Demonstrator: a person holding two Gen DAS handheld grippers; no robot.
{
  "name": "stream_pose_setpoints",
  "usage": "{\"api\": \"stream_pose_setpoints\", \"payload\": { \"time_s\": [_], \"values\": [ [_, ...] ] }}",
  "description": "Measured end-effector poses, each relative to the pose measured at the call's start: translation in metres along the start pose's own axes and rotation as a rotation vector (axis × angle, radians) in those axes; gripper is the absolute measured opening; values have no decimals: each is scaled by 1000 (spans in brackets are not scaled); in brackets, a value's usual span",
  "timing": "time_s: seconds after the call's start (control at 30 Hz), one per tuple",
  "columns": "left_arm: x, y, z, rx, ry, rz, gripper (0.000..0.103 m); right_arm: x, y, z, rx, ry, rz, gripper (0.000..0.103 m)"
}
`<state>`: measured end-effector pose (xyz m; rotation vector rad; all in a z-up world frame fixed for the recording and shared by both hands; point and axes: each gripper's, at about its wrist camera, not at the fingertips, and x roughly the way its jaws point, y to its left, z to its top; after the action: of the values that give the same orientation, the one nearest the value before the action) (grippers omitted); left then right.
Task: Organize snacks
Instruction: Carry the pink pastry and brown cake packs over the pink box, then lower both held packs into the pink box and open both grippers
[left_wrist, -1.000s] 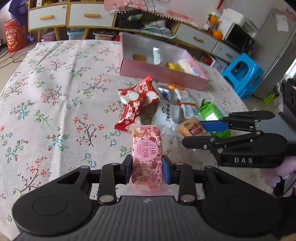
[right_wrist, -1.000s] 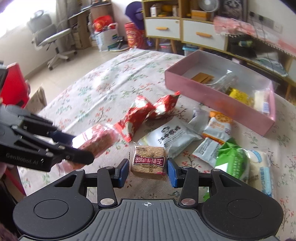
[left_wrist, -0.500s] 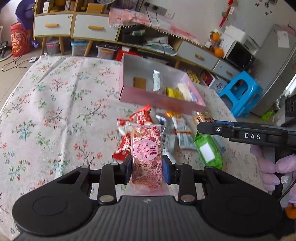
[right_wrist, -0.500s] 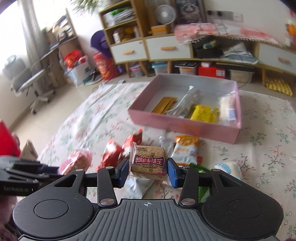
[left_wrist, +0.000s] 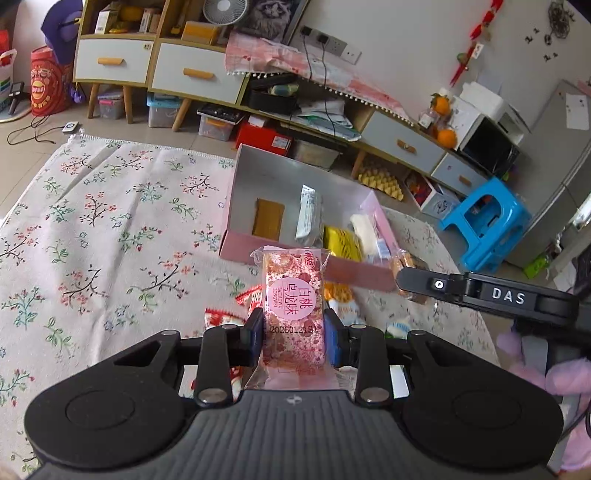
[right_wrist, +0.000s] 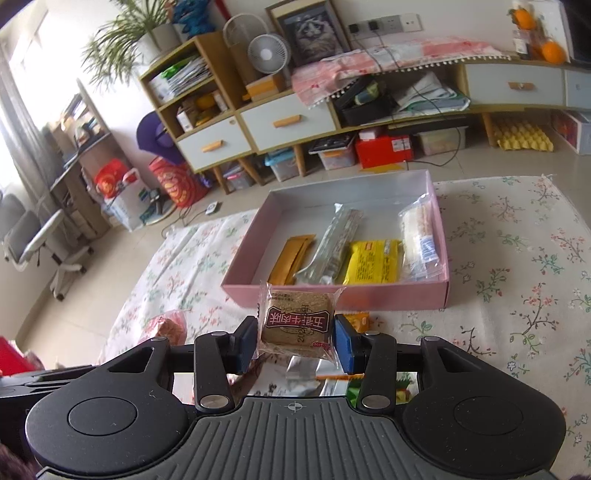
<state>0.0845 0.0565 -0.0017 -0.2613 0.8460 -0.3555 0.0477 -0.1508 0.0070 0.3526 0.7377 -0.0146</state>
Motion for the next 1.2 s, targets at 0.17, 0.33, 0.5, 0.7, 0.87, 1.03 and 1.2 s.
{"api": "stream_pose_setpoints", "payload": {
  "time_s": [0.17, 0.33, 0.5, 0.7, 0.87, 1.03, 1.2],
  "values": [
    [9, 1, 8, -63, -13, 6, 30, 1, -13, 8, 82, -19, 3, 42],
    [13, -7, 13, -64, -15, -19, 30, 2, -27, 13, 171, -34, 11, 42],
    [32, -10, 29, 23, 12, 12, 30, 12, -46, 30, 236, -37, 14, 42],
    [64, -5, 56, 107, -9, 48, 30, 40, -65, 58, 268, -26, 10, 42],
    [98, 4, 71, 83, 1, 53, 30, 65, -75, 67, 254, -41, -5, 42],
    [122, 5, 83, 95, 4, 81, 30, 91, -85, 77, 243, -36, -14, 42],
    [139, 3, 91, 110, 3, 77, 30, 108, -91, 80, 246, -47, 5, 43]
  ]
}}
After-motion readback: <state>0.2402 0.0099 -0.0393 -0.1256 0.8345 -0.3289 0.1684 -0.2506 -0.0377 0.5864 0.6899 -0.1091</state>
